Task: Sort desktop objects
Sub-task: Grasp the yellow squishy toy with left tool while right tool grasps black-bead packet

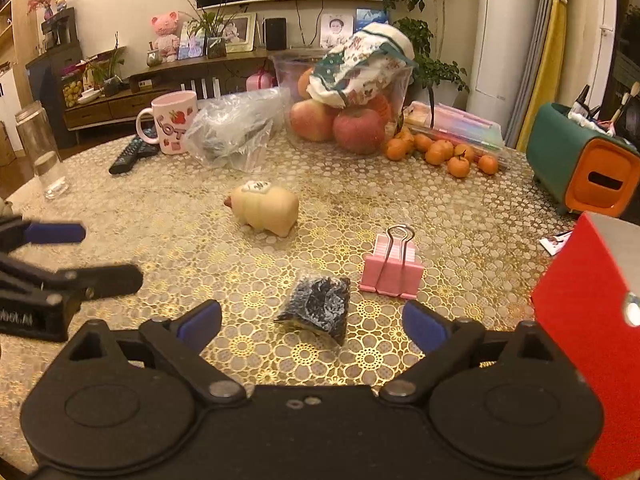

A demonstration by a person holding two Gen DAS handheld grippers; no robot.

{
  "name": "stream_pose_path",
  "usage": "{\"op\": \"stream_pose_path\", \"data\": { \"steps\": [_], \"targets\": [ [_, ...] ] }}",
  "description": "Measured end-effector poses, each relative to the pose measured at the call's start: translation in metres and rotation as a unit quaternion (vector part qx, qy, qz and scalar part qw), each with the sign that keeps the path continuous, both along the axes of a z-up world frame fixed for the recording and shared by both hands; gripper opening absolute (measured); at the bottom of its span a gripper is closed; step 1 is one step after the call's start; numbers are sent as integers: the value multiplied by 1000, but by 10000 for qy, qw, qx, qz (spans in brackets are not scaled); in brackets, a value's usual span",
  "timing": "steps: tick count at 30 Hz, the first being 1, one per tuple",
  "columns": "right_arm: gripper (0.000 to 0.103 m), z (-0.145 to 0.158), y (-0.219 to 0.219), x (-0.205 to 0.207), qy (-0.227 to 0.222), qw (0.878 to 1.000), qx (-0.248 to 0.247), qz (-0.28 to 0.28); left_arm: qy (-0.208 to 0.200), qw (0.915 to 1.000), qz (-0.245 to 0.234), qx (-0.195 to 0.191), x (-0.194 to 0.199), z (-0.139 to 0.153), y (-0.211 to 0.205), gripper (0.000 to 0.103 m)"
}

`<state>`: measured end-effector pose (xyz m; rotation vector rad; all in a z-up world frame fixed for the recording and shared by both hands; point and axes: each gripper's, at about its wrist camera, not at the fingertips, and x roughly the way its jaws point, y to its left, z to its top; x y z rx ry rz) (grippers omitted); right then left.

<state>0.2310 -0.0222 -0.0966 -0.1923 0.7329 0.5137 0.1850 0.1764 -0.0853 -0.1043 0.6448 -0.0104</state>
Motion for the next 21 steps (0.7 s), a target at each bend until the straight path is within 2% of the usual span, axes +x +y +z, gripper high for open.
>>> {"op": "stream_pose_path", "data": {
  "steps": [14, 21],
  "targets": [
    [89, -30, 10, 28, 204, 9998, 69, 22, -122, 9992, 156, 356, 86, -18, -26, 103],
    [84, -38, 12, 36, 283, 9995, 105, 59, -1, 9982, 269, 543, 120, -32, -33, 103]
  ]
}}
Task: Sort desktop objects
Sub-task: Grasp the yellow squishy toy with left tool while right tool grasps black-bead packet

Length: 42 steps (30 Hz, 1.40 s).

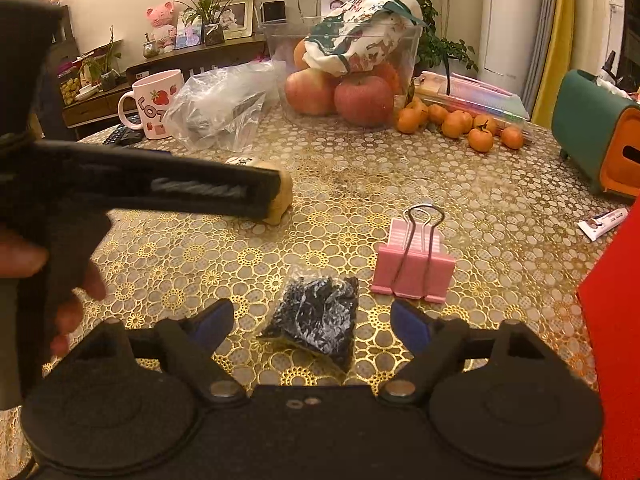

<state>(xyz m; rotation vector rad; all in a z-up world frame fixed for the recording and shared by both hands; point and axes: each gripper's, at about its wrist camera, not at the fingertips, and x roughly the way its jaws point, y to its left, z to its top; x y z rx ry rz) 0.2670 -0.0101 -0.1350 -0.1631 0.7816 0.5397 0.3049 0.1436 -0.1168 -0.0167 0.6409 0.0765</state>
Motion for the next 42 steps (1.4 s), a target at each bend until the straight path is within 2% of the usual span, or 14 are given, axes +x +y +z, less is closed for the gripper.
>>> {"op": "stream_pose_path", "data": {
  "steps": [7, 13, 15, 19, 20, 22, 24, 33, 42],
  "targets": [
    [83, -4, 1, 3, 40, 10000, -5, 65, 193, 9998, 69, -35, 18, -12, -1, 103],
    [73, -7, 0, 5, 144, 9998, -53, 86, 281, 9993, 238, -66, 22, -15, 4, 102],
    [70, -8, 1, 6, 171, 9998, -76, 111, 317, 9990, 287, -131, 21, -15, 6, 97],
    [71, -10, 2, 3, 102, 9998, -98, 123, 313, 9990, 232, -226, 21, -15, 10, 77],
    [71, -10, 2, 3, 88, 9998, -113, 124, 305, 9990, 223, -227, 21, -16, 10, 76],
    [68, -9, 2, 3, 63, 9998, -149, 122, 288, 9990, 219, -248, 20, -16, 11, 76],
    [61, -9, 2, 3, 40, 9998, -186, 89, 277, 9990, 229, -252, 19, -15, 11, 75],
    [39, -6, -6, 4, 37, 9998, -107, -160, 259, 9990, 264, -263, 7, -10, 12, 73],
    [33, 0, -20, 1, 77, 9993, 23, -358, 212, 9993, 175, -238, -13, 4, 5, 73]
  ]
}}
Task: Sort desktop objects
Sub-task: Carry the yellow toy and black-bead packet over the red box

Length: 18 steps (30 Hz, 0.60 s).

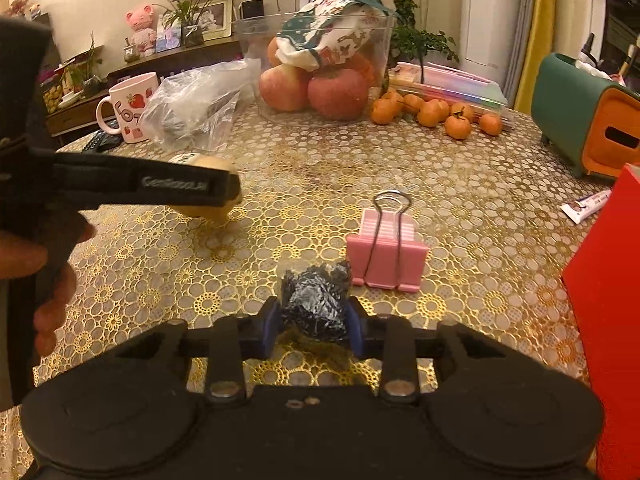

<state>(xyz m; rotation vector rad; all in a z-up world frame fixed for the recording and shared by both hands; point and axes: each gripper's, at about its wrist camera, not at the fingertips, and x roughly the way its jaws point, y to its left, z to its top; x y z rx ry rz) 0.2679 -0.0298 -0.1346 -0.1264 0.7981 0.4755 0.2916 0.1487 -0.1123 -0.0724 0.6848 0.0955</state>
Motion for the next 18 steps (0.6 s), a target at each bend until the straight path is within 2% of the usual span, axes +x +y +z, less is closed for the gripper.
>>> {"op": "stream_pose_path", "data": {
  "steps": [18],
  "targets": [
    [32, 45, -66, -33, -41, 9991, 315, -278, 69, 9994, -300, -165, -71, 49, -41, 73]
  ]
}}
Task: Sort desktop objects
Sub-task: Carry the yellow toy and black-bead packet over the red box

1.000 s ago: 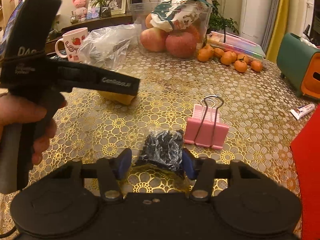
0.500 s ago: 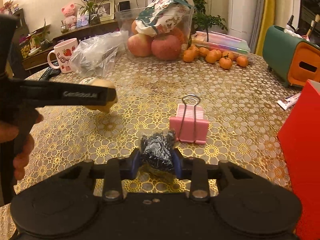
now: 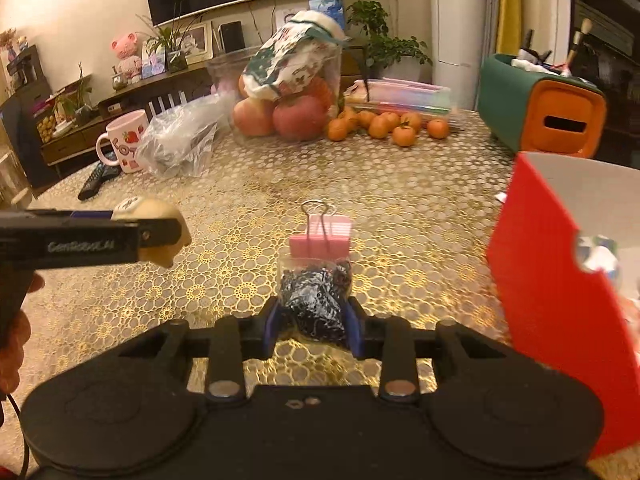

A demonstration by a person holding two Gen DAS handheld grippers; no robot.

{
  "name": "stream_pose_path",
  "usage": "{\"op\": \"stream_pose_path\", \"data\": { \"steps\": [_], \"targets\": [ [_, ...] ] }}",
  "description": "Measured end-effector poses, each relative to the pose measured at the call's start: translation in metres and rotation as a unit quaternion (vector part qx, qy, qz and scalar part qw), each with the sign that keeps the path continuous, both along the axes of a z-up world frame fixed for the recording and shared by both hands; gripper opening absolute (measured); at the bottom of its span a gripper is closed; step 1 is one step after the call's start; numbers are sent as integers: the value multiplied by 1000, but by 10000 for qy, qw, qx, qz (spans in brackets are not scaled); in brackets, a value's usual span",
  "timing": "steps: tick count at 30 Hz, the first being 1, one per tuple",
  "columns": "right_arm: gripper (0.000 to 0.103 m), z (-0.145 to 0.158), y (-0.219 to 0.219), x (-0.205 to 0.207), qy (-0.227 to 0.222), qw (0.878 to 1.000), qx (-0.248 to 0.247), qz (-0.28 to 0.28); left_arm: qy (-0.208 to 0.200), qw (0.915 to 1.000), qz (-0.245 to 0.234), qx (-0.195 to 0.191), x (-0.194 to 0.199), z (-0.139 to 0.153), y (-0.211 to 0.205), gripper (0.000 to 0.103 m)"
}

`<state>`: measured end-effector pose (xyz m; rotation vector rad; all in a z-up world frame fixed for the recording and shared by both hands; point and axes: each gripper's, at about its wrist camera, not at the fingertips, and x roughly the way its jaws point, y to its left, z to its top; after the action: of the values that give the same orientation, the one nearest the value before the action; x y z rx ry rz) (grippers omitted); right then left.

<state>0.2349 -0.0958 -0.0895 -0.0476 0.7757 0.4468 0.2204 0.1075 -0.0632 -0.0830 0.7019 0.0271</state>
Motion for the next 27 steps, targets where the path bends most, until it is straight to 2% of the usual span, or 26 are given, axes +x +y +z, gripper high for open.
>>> {"op": "stream_pose_path", "data": {
  "steps": [8, 16, 27],
  "targets": [
    [32, 35, -37, -24, -163, 9997, 182, -34, 28, 9993, -347, -134, -27, 30, -37, 73],
    [32, 59, -83, -45, -298, 9990, 265, -189, -59, 9973, -729, 0, -47, 57, -90, 73],
    [32, 80, -158, -59, -656, 9949, 271, -713, -201, 9915, -1281, 131, -55, 79, -171, 73]
  ]
}}
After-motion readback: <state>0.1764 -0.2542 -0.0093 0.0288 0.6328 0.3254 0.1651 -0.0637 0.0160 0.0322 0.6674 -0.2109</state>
